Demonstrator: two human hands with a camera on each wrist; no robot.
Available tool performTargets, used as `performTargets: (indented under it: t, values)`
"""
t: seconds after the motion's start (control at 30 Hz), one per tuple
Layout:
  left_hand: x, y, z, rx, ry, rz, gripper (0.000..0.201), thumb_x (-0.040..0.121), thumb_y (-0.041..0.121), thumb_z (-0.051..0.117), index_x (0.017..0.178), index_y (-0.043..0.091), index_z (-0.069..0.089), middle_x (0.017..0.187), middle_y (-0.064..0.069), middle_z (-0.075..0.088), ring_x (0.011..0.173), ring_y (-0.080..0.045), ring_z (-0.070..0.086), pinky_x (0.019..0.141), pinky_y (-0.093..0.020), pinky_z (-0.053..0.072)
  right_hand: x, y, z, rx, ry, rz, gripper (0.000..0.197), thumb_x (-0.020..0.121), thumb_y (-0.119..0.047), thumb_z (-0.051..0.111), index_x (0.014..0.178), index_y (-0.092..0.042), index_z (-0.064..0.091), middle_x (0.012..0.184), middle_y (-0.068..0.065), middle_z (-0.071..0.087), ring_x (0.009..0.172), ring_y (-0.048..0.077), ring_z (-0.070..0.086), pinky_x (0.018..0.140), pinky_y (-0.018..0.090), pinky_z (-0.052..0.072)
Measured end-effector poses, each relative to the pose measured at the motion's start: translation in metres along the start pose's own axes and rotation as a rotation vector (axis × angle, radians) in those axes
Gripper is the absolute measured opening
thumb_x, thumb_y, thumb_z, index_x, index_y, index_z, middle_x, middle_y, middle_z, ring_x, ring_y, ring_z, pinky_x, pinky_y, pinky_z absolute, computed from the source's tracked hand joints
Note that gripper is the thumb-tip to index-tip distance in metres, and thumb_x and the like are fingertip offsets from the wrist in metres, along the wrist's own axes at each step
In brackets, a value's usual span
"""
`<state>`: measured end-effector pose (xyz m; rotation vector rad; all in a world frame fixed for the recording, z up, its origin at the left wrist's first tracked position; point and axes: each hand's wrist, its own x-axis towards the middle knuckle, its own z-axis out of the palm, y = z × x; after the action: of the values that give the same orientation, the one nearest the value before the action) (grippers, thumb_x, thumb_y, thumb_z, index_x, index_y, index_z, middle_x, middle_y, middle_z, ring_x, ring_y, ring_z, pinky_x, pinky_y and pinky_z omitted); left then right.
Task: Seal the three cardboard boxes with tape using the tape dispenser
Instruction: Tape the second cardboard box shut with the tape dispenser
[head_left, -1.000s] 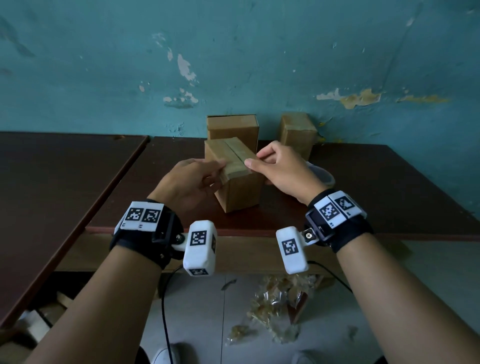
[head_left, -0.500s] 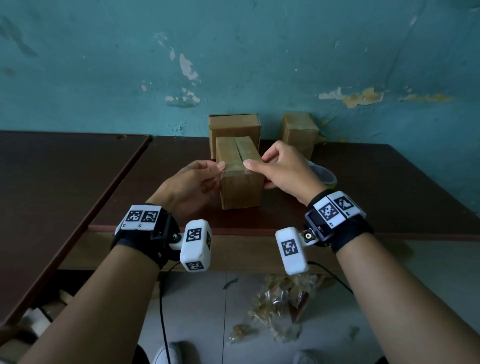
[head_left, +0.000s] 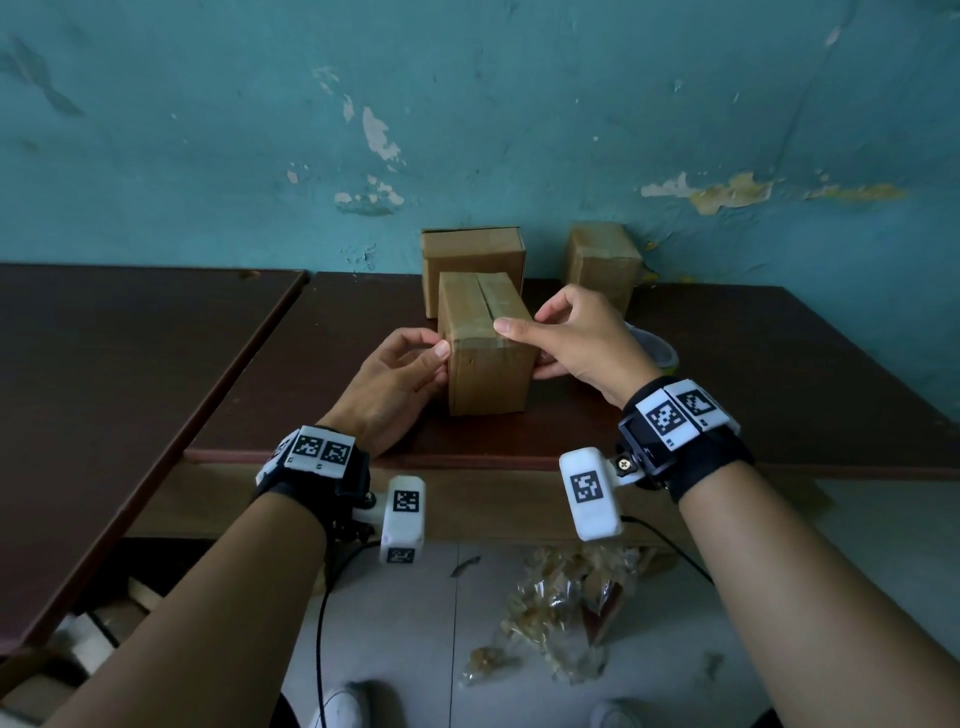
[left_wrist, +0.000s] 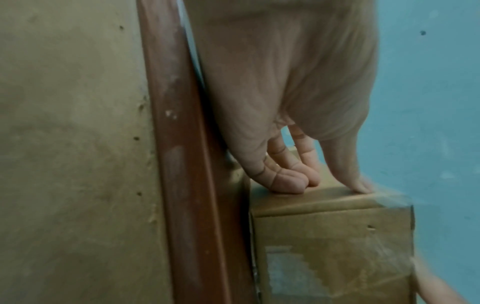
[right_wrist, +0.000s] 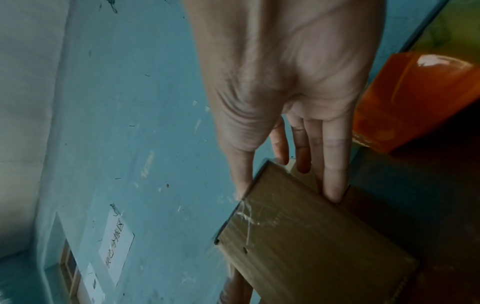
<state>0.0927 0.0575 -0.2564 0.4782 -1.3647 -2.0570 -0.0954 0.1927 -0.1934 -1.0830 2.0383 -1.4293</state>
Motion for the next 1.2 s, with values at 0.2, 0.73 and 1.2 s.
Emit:
performTargets:
  t: [0.2, 0.73, 1.2]
  values:
    - [0.004, 0.002, -0.003, 0.017, 0.021, -0.040, 0.021, 0.094, 0.003, 0.070, 0.113, 0.011, 0.066, 0.123, -0.021, 0.065, 0.115, -0.031, 0.061, 0.112, -0.042, 0.049, 0.000, -0.001, 0.000, -0.016, -0.010, 0.003, 0.058, 0.077, -0.045, 0.093, 0.108, -0.009, 0.060, 0.113, 0.015, 0.066, 0.104, 0.025, 0.072, 0.072, 0.047, 0.068]
    - [0.000, 0.018, 0.016, 0.169, 0.105, 0.141, 0.025, 0.106, 0.009, 0.058, 0.126, 0.003, 0.072, 0.126, -0.018, 0.075, 0.121, -0.036, 0.070, 0.109, -0.051, 0.054, 0.000, 0.022, -0.018, 0.222, -0.184, -0.140, 0.026, 0.102, -0.015, 0.069, 0.126, -0.018, 0.076, 0.124, 0.012, 0.074, 0.115, 0.025, 0.073, 0.090, 0.046, 0.064]
    - [-0.001, 0.010, -0.004, 0.237, 0.058, 0.150, 0.038, 0.105, -0.002, 0.058, 0.142, 0.003, 0.063, 0.137, -0.015, 0.070, 0.132, -0.031, 0.065, 0.116, -0.058, 0.047, 0.002, 0.042, -0.015, 0.302, -0.273, -0.225, 0.050, 0.086, -0.011, 0.077, 0.134, -0.024, 0.071, 0.137, 0.014, 0.068, 0.123, 0.027, 0.070, 0.105, 0.042, 0.057]
